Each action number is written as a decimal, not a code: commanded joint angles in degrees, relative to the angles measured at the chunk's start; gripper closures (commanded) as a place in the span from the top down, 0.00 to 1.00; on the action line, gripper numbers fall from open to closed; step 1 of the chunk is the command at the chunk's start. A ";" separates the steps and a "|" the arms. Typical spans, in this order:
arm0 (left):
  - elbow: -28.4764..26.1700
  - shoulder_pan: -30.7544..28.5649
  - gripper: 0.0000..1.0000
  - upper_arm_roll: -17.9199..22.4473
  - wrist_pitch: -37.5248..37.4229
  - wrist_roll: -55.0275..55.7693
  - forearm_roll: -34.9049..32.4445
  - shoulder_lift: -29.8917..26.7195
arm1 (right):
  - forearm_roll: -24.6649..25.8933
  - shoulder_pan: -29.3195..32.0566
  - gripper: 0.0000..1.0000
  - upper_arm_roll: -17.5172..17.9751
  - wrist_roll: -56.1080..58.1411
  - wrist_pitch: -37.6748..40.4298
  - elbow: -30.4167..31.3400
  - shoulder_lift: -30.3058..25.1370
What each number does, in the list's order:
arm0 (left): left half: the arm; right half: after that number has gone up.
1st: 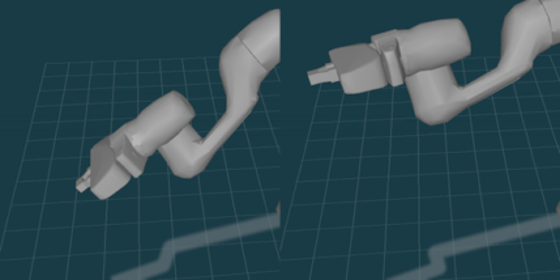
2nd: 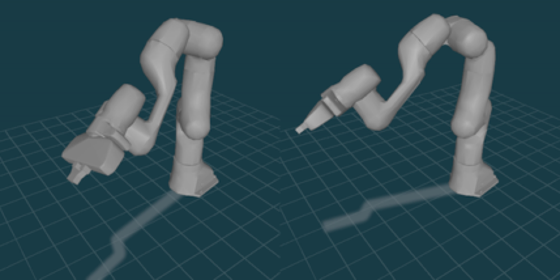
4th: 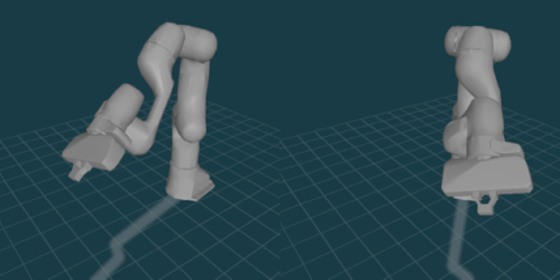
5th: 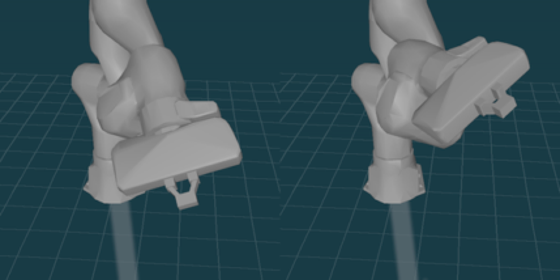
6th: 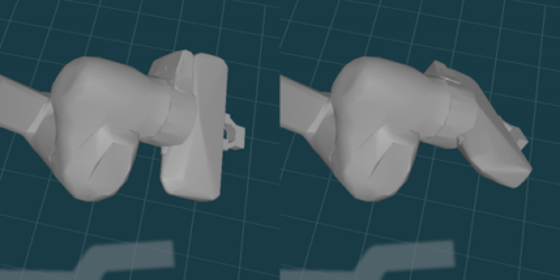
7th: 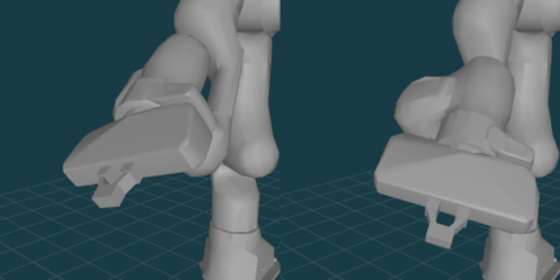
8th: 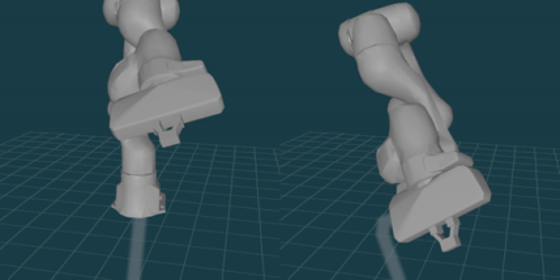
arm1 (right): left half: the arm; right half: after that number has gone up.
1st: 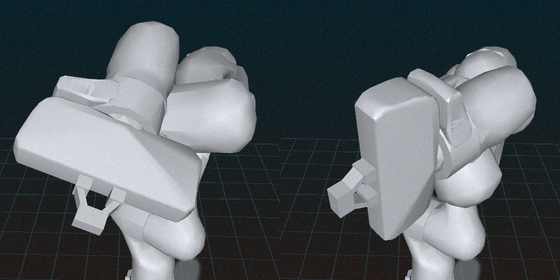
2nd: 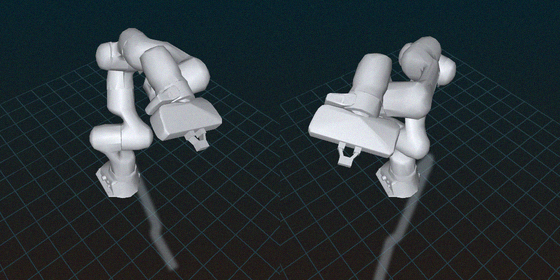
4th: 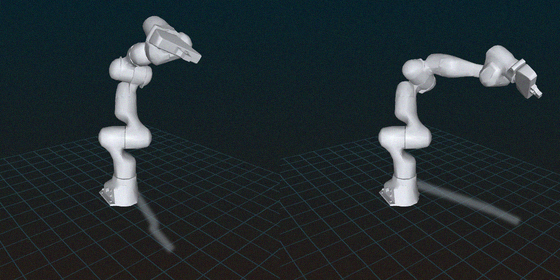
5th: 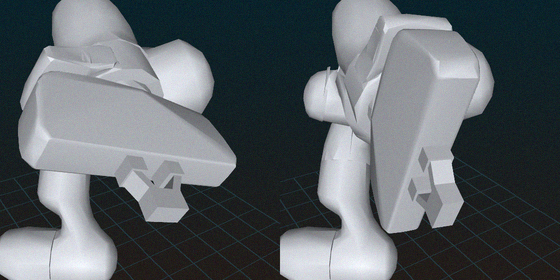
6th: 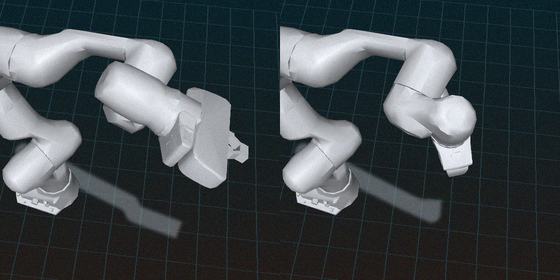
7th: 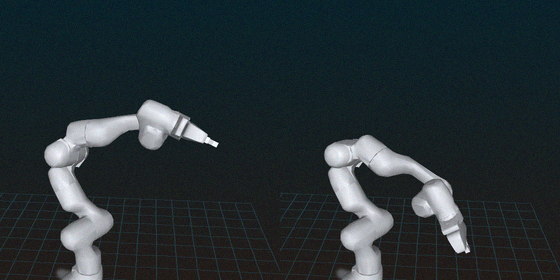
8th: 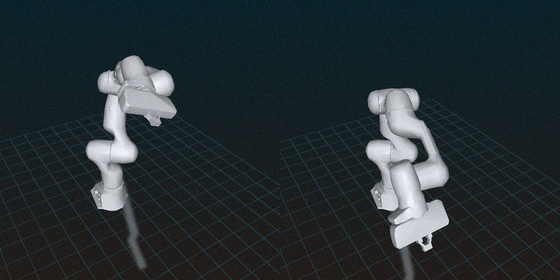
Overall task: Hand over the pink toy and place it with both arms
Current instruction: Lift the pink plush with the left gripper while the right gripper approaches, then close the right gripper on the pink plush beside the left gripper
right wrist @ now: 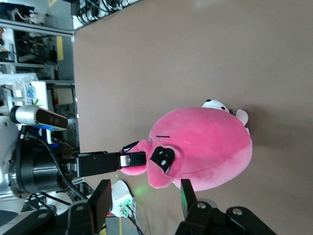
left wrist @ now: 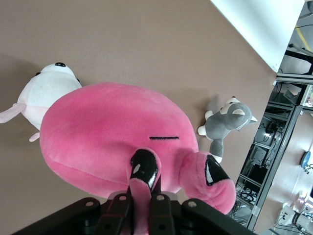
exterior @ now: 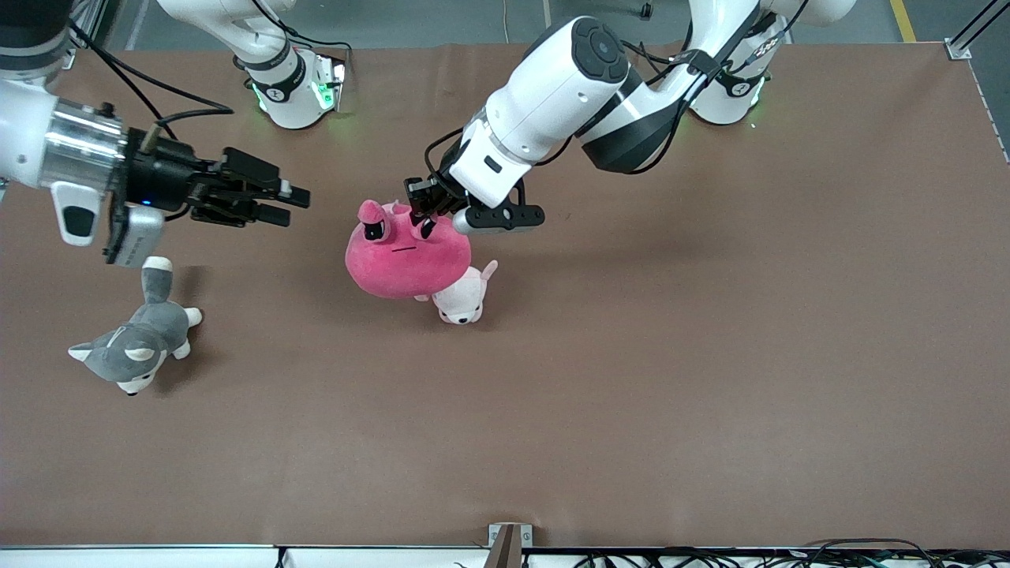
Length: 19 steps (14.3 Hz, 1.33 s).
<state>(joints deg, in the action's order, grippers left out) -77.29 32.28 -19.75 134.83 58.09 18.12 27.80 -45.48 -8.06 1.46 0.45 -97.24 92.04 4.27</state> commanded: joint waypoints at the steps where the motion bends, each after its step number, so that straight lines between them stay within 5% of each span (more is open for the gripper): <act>1: 1.26 1.03 0.00 0.76 0.17 0.62 -0.71 0.77 | 4.07 -3.18 0.65 -0.32 -0.09 -1.55 -0.20 1.00; 4: 1.26 1.03 0.00 0.76 0.17 0.71 -1.16 0.77 | 9.44 -5.90 0.66 -0.32 -0.36 -2.52 0.07 2.22; 17: 1.26 1.38 0.00 0.68 0.17 0.89 -1.25 0.33 | 10.06 -9.69 0.65 -0.32 -0.45 -2.34 0.16 5.22; 19: 1.26 1.29 0.00 0.68 0.09 0.89 -1.25 0.33 | 10.06 -10.39 0.50 -0.32 -0.27 -2.17 0.16 5.39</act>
<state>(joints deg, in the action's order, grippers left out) -76.99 32.88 -19.66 134.86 58.09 17.71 28.28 -36.47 -17.31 1.53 0.45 -99.29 92.19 9.51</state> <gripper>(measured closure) 0.894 0.357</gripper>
